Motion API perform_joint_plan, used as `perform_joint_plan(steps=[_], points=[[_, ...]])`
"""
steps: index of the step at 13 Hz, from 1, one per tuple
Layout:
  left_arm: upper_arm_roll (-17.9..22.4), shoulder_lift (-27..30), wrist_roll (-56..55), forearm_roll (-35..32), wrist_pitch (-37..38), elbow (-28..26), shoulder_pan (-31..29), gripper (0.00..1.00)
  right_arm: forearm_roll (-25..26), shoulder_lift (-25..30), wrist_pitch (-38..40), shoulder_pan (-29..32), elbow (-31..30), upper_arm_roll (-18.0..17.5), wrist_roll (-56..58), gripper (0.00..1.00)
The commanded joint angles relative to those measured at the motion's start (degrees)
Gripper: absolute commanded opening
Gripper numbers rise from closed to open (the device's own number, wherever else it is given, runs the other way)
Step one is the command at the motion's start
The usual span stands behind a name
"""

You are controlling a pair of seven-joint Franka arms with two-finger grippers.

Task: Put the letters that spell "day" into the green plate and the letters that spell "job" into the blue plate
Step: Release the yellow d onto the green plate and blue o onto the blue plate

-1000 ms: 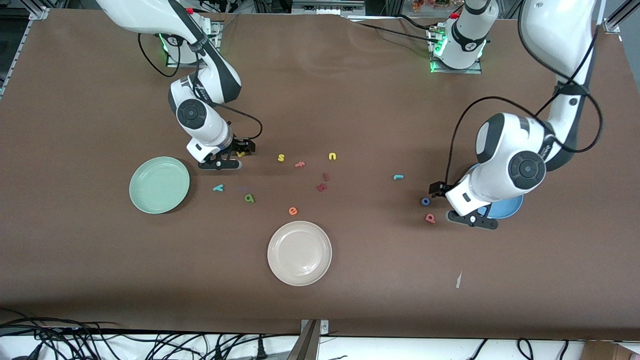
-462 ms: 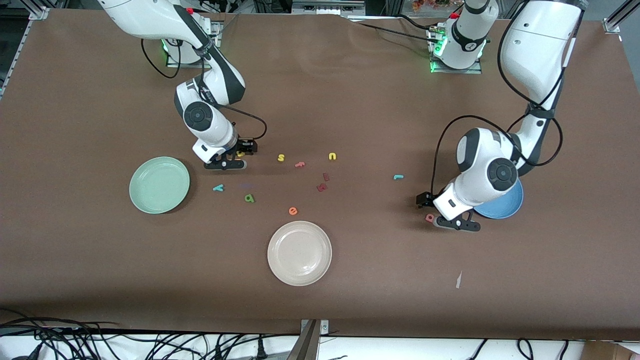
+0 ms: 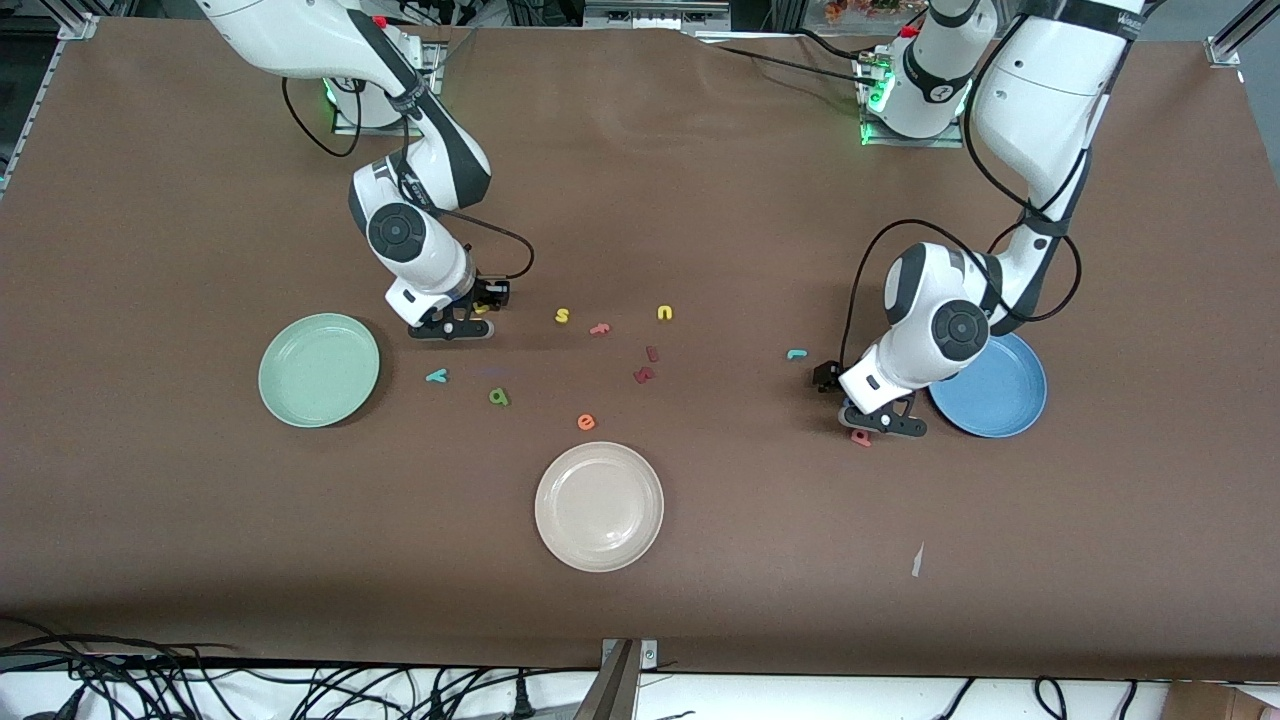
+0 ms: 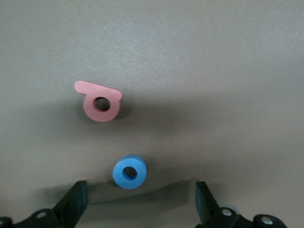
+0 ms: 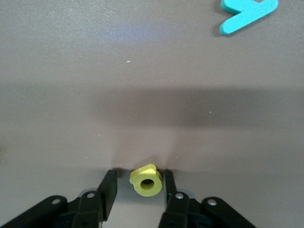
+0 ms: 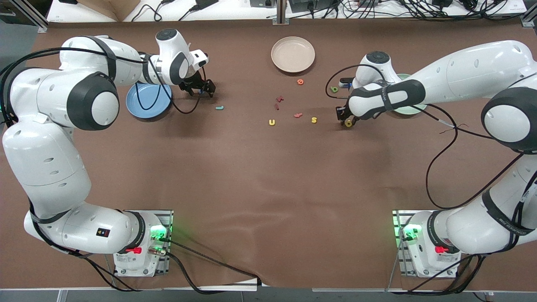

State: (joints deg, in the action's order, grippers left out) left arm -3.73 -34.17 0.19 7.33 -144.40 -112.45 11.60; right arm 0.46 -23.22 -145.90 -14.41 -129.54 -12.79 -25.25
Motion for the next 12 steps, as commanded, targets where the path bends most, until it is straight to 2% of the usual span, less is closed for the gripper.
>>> perform_joint_plan(steps=[1, 5, 8, 9, 10, 12], points=[[0.74, 1.03, 0.78, 1.2, -0.53, -1.19, 0.97, 1.0, 1.03, -0.33, -0.52, 0.0, 0.42, 0.04, -0.33, 0.46], [0.74, 0.86, 0.78, -1.17, -0.53, -0.84, 0.88, 1.0, 1.03, -0.42, -0.61, 0.0, 0.51, 0.13, -0.33, 0.39], [0.83, 0.86, 0.78, -1.17, -0.53, -0.4, 0.8, 0.99, 1.03, -0.68, -0.61, 0.0, 0.51, 0.22, -0.24, 0.29], [0.83, 0.94, 0.78, -1.17, -0.53, -0.31, 0.79, 0.94, 1.03, -0.68, -0.61, 0.0, 0.51, 0.22, -0.24, 0.26], [0.92, 1.03, 0.69, -1.17, -0.53, -0.31, 0.79, 0.8, 1.03, -0.6, -0.43, 0.09, 0.6, 0.22, -0.07, 0.24], [1.18, 1.03, 0.78, -1.17, -0.53, 0.04, 0.71, 0.78, 1.03, 0.37, 0.35, 0.18, 1.04, 0.3, 0.2, 0.21]])
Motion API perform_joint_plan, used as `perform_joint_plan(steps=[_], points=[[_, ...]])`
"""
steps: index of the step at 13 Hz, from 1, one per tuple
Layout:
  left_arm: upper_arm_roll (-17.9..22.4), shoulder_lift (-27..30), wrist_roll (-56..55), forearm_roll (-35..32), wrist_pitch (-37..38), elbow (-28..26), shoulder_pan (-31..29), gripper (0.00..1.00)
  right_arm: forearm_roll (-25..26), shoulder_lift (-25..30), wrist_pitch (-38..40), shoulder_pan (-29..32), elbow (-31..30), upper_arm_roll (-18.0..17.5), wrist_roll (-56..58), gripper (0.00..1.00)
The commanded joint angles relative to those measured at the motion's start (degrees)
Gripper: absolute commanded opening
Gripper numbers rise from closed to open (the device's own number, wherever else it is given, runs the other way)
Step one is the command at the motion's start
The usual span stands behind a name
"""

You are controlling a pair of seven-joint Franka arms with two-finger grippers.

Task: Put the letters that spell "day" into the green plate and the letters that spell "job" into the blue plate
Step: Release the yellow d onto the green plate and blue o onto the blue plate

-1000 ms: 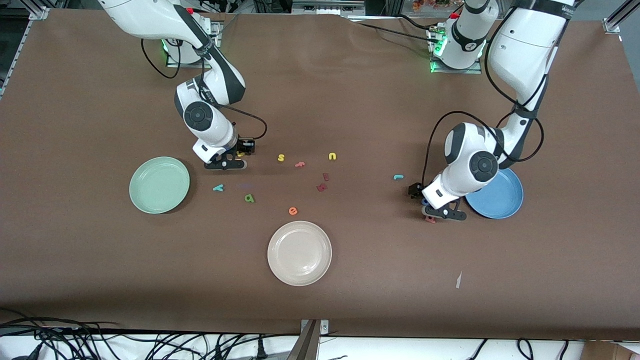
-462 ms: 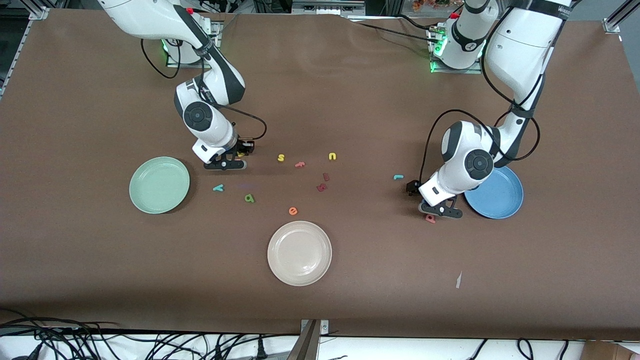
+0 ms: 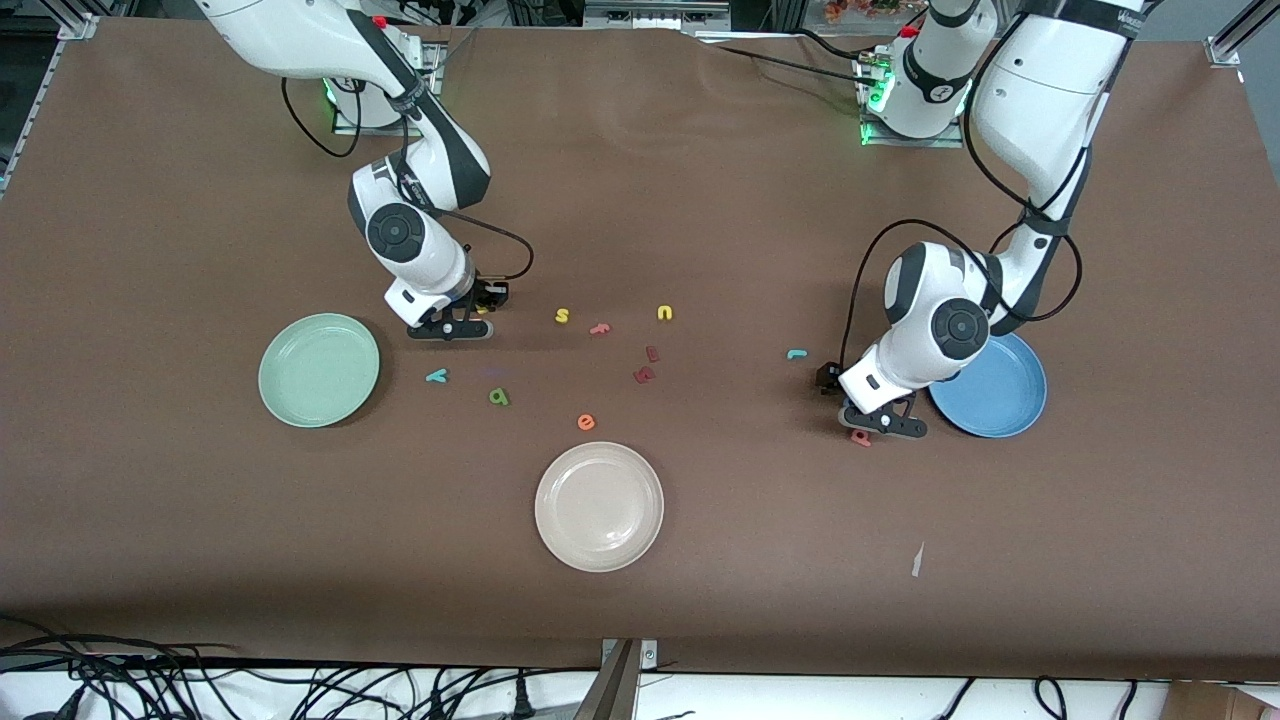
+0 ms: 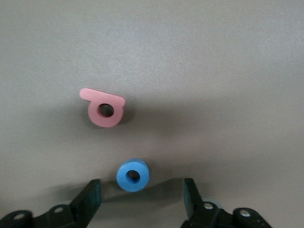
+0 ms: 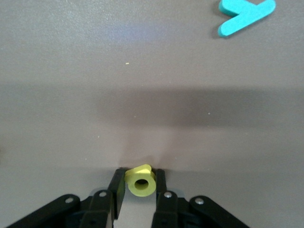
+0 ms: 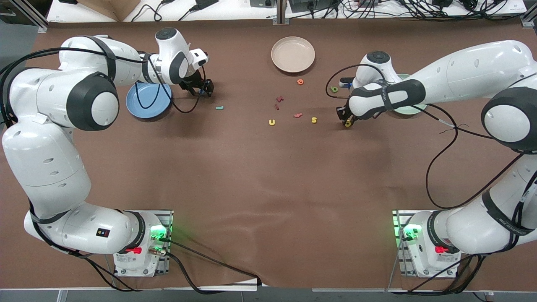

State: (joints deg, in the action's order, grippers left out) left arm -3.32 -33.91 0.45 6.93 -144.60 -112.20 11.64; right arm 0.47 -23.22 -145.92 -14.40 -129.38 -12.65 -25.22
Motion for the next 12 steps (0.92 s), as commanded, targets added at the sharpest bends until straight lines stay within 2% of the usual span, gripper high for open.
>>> perform_joint_plan(steps=[1, 3, 5, 7, 10, 12], points=[[0.77, 0.78, 0.52, -1.13, -0.34, 0.05, 0.58, 0.78, 1.02, 1.5, 3.33, 0.25, 1.75, 0.43, 0.34, 0.21], [0.77, 0.69, 0.52, -1.13, -0.34, 0.05, 0.58, 0.78, 1.02, 4.04, 10.71, 0.25, 4.12, 2.27, 2.09, 0.21], [0.77, 0.6, 0.52, -1.22, -0.34, 0.05, 0.58, 0.59, 1.02, 7.03, 15.22, 0.25, 4.92, 5.25, 6.2, 0.21], [0.86, 0.6, 0.52, -1.22, -0.34, 0.05, 0.58, 0.38, 1.02, 9.32, 17.59, 0.34, 4.92, 9.99, 14.45, 0.21], [0.86, 0.6, 0.52, -1.22, -0.34, 0.05, 0.58, 0.2, 1.02, 10.21, 17.96, 0.34, 5.27, 17.02, 25.27, 0.21], [0.86, 0.69, 0.52, -1.39, -0.34, 0.05, 0.58, 0.15, 0.93, 7.94, 17.52, 1.3, 7.72, 19.24, 27.76, 0.21]])
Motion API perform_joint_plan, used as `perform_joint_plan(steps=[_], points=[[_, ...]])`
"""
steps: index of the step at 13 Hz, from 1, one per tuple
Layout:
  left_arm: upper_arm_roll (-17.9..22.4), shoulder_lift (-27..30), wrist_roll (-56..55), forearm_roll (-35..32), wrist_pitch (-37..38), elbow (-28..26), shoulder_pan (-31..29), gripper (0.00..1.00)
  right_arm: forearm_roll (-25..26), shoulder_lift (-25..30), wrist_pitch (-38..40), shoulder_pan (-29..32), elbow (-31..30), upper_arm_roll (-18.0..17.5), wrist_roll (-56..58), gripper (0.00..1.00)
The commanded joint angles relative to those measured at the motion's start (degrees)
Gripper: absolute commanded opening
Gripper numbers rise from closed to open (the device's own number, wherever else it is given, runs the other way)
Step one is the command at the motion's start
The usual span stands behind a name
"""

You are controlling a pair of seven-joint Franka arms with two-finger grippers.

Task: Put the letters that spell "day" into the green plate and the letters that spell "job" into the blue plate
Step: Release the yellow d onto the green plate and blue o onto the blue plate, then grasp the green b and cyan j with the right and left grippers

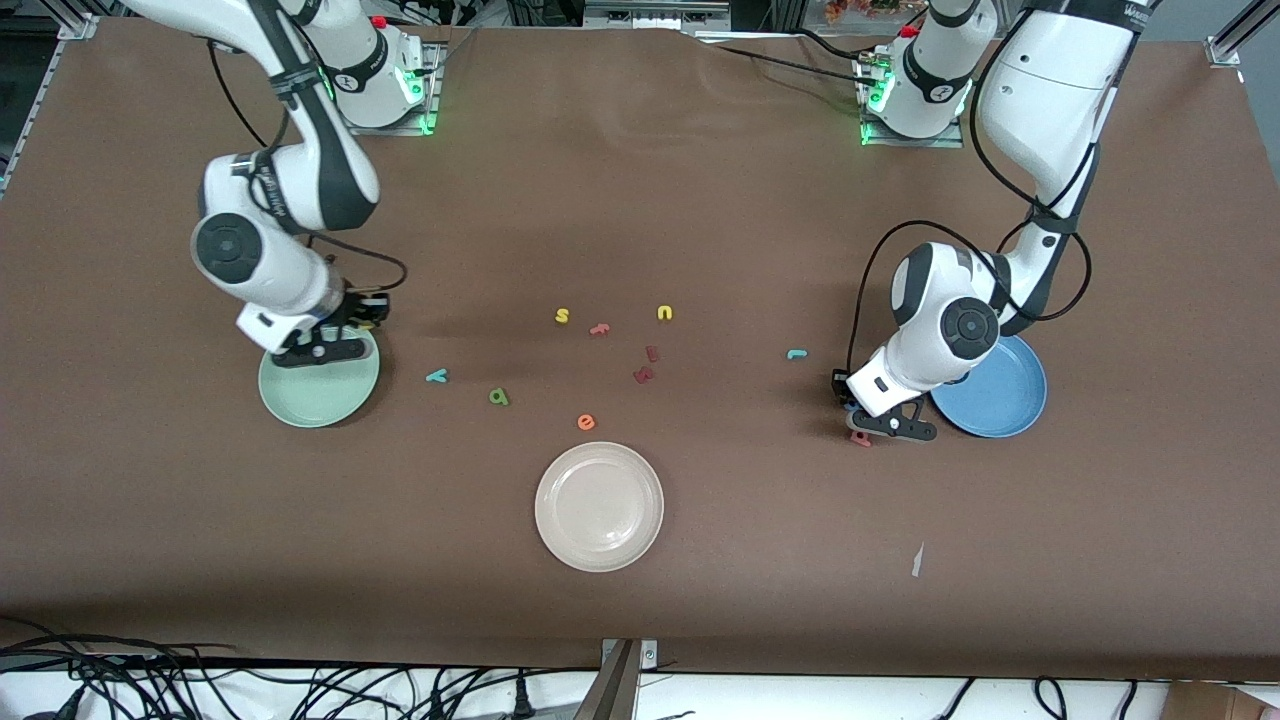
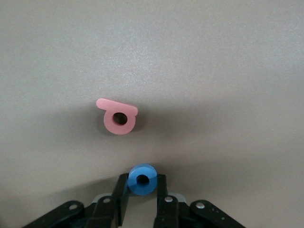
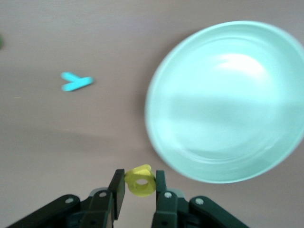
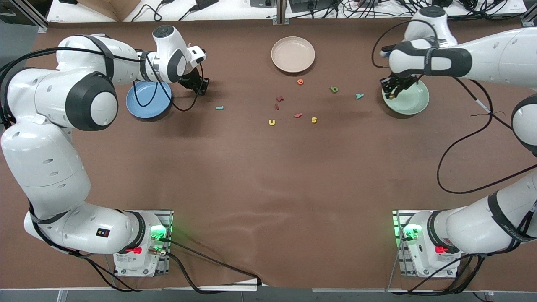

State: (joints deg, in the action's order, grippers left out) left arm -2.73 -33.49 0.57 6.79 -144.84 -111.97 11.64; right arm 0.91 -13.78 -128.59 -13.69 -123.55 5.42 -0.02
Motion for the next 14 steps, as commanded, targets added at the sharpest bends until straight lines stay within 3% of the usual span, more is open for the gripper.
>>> perform_joint_plan(steps=[1, 3, 5, 6, 7, 10, 13, 14], points=[[0.27, 0.44, 0.4, -1.95, -0.09, -0.27, 0.4, 0.15, 0.5, -3.16, 0.18, 1.64, 3.65, 1.25, 2.66, 0.21], [0.18, 3.5, 0.23, -3.27, 0.69, -0.44, -1.52, 0.15, 0.41, -6.86, 0.36, 3.57, 7.34, 1.26, 2.66, 0.21], [0.09, 7.72, 4.5, -3.36, 5.85, -0.62, -5.47, 0.13, 0.06, -10.2, 0.71, 5.5, 10.24, 1.17, 2.57, 0.28], [0.01, 9.48, 8.01, -3.36, 7.88, -0.79, -7.93, 0.14, -0.64, -10.47, 0.71, 5.77, 10.52, 1.17, 2.14, 0.67], [0.0, 10.98, 11.26, -3.36, 9.56, -1.23, -10.39, 0.14, -1.6, -10.48, 1.06, 6.04, 10.52, 1.17, 2.13, 1.0], [-0.08, 13.71, 18.66, -3.36, 11.16, -5.17, -16.11, 0.2, -3.11, -9.43, 4.65, 5.34, 11.57, 0.21, 0.12, 1.0], [-0.08, 15.47, 20.44, -3.36, 11.07, -9.84, -18.06, 0.3, -3.11, -9.07, 7.39, 5.16, 13.94, -3.21, -2.34, 1.0], [-0.08, 15.56, 20.44, -3.36, 10.98, -10.02, -18.06, 0.43, -3.11, -9.16, 6.95, 5.16, 14.03, -4.62, -2.79, 1.0]])
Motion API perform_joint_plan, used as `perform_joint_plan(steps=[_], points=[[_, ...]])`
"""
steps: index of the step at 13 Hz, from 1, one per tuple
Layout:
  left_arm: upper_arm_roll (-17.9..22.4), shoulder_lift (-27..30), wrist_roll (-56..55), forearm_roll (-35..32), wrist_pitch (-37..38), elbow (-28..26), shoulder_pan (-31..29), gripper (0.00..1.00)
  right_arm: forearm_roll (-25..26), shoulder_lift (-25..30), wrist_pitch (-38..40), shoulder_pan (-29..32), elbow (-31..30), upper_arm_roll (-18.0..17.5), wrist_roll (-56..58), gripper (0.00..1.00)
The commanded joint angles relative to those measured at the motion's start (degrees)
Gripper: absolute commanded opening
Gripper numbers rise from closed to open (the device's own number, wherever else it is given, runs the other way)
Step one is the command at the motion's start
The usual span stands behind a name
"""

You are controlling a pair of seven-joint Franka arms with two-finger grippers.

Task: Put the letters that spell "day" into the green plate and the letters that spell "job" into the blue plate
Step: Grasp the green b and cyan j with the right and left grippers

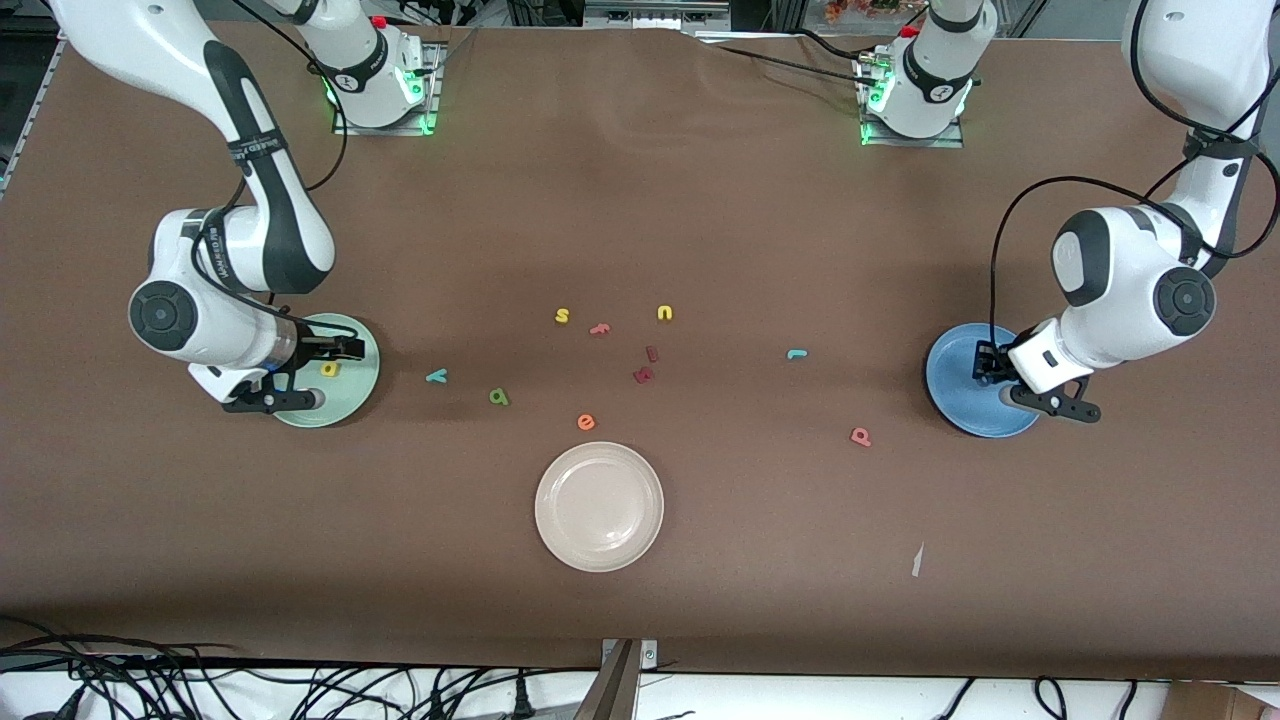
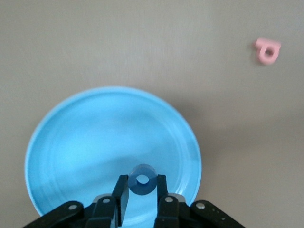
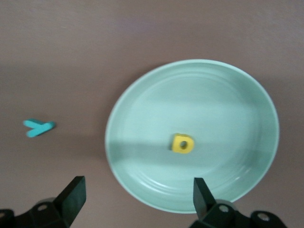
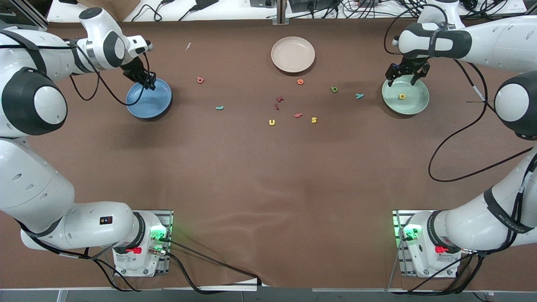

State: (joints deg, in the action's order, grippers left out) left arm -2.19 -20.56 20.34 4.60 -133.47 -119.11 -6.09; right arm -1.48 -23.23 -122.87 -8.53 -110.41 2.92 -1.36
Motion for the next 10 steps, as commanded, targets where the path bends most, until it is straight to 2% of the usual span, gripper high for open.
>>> perform_joint_plan(steps=[1, 2, 6, 8, 10], points=[[-0.71, 2.63, 0.24, -1.09, -0.48, -2.71, -0.32, 0.75, -0.71, -0.06, 1.06, -0.08, 1.77, -3.34, -1.54, 1.0], [-0.88, 2.63, 0.06, -1.0, -0.57, -2.53, -0.23, 0.79, -0.8, -0.59, 0.88, -0.17, 2.91, -4.66, -1.54, 1.0], [-3.16, 2.89, -0.56, -0.21, -0.83, -2.35, 0.12, 0.81, -1.5, -3.92, 0.79, -2.0, 7.66, -8.53, -5.39, 1.0], [-6.93, 2.54, -4.22, 1.45, -3.01, -2.26, 0.82, 0.81, -1.42, -5.16, 0.79, -4.28, 9.51, -8.72, -8.03, 1.0], [-8.35, 1.58, -9.59, 2.95, -5.04, -2.35, 5.28, 0.81, -1.51, -5.77, -1.3, -5.52, 9.52, -8.72, -8.13, 1.0]])
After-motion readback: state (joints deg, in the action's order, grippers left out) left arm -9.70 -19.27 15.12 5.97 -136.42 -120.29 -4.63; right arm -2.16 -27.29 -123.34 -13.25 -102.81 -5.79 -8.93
